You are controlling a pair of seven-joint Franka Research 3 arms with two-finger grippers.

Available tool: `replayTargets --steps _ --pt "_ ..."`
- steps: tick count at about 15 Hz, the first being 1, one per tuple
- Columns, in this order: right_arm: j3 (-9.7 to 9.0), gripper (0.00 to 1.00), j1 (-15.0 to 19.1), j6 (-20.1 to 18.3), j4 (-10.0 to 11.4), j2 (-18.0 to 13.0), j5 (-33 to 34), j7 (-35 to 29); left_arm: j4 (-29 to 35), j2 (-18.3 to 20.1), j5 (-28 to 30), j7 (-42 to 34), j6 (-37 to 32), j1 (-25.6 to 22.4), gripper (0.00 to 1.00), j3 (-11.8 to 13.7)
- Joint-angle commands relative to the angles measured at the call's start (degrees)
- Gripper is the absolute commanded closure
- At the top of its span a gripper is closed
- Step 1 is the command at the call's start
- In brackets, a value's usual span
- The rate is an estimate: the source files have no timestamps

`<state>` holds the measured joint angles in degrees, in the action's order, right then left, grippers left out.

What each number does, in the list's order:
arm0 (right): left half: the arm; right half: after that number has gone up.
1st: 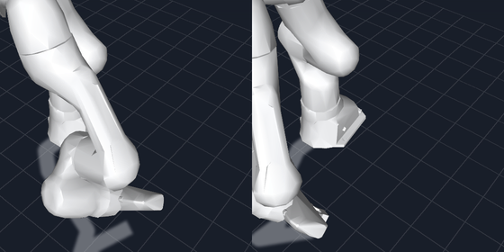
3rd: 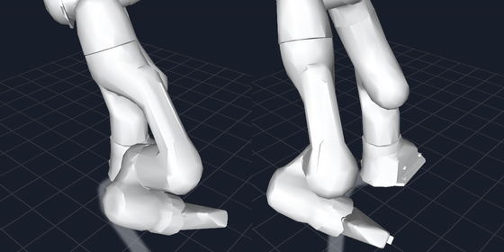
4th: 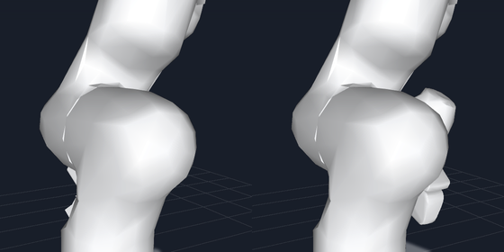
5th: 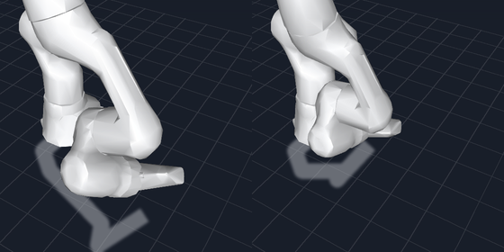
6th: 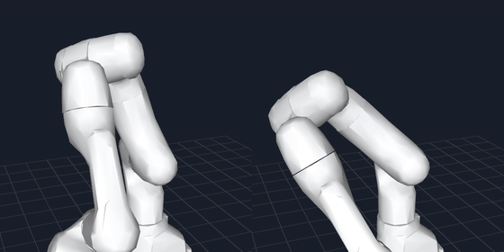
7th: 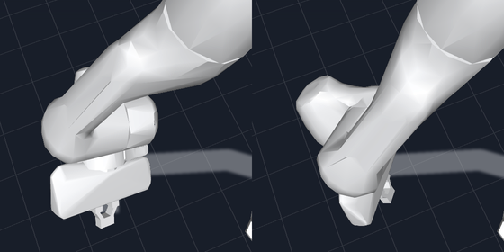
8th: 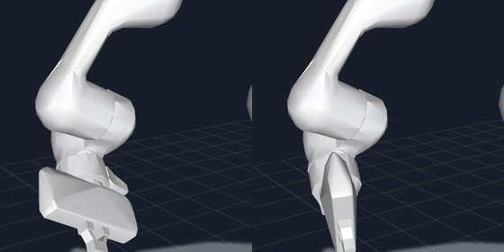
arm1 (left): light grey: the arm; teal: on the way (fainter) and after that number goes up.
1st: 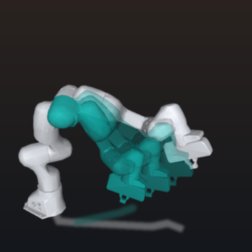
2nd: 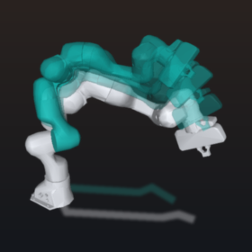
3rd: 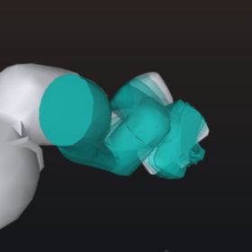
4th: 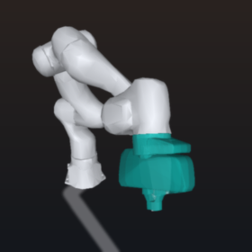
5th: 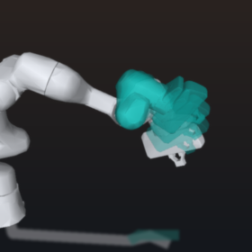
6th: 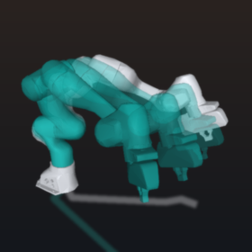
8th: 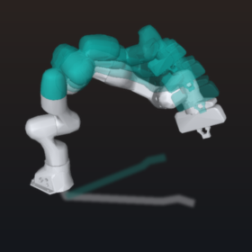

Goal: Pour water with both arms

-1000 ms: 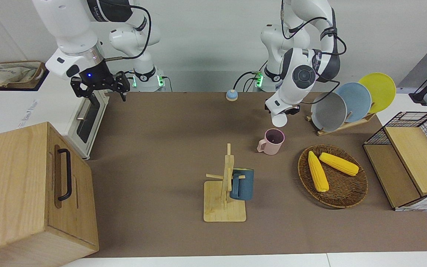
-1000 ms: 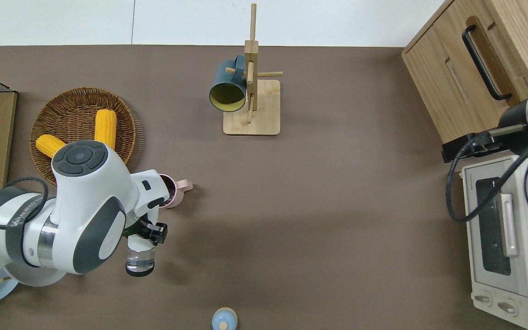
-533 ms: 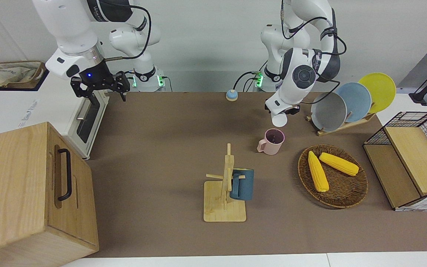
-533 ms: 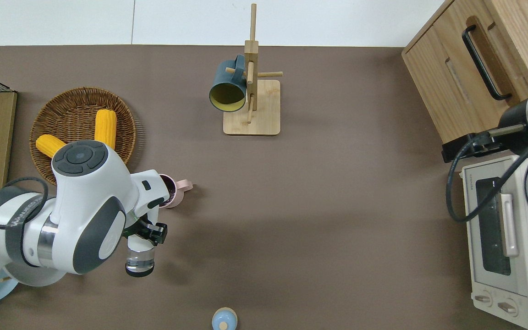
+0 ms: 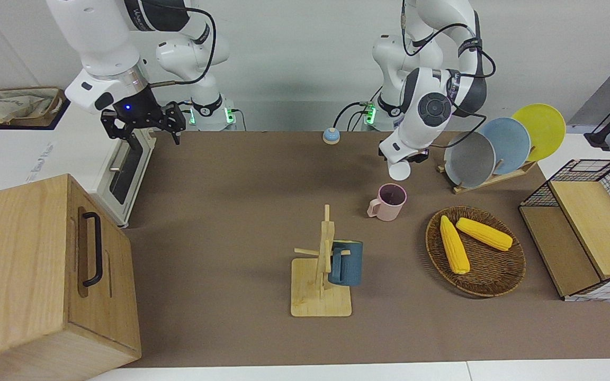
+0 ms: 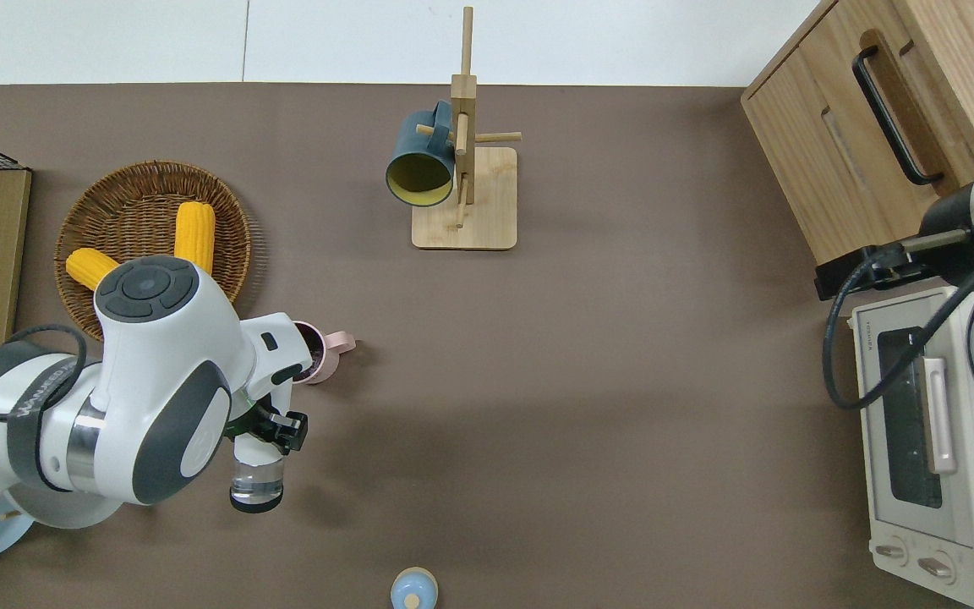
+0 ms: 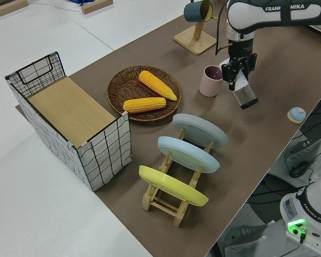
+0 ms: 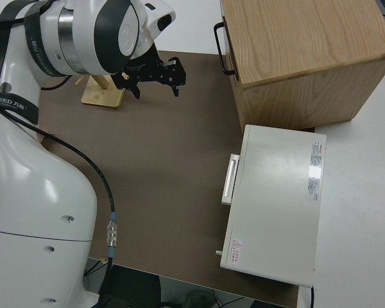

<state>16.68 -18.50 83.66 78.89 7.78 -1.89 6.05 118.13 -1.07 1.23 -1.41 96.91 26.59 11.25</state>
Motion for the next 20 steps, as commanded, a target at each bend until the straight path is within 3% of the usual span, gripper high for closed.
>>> replayTargets --steps 1,9,12,17,20 --pt "-0.16 0.017 0.04 -0.16 0.74 -0.93 0.13 0.28 -2.81 -0.25 0.7 -0.61 -3.83 0.04 1.0 0.35" --pt "-0.16 0.017 0.04 -0.16 0.74 -0.93 0.13 0.28 -4.31 0.28 0.7 0.27 -5.85 0.13 1.0 0.35" --pt "-0.16 0.015 -0.04 -0.16 0.74 -1.01 0.13 0.28 -3.17 2.2 1.57 0.27 -4.37 -0.56 1.0 0.53" --pt "-0.16 0.017 0.04 -0.16 0.74 -0.93 0.13 0.28 6.04 9.58 3.43 1.49 5.55 -1.1 1.0 0.53" --pt "-0.16 0.017 0.04 -0.16 0.74 -1.01 0.13 0.28 11.4 11.79 3.25 5.0 12.32 -0.92 1.0 -0.61"
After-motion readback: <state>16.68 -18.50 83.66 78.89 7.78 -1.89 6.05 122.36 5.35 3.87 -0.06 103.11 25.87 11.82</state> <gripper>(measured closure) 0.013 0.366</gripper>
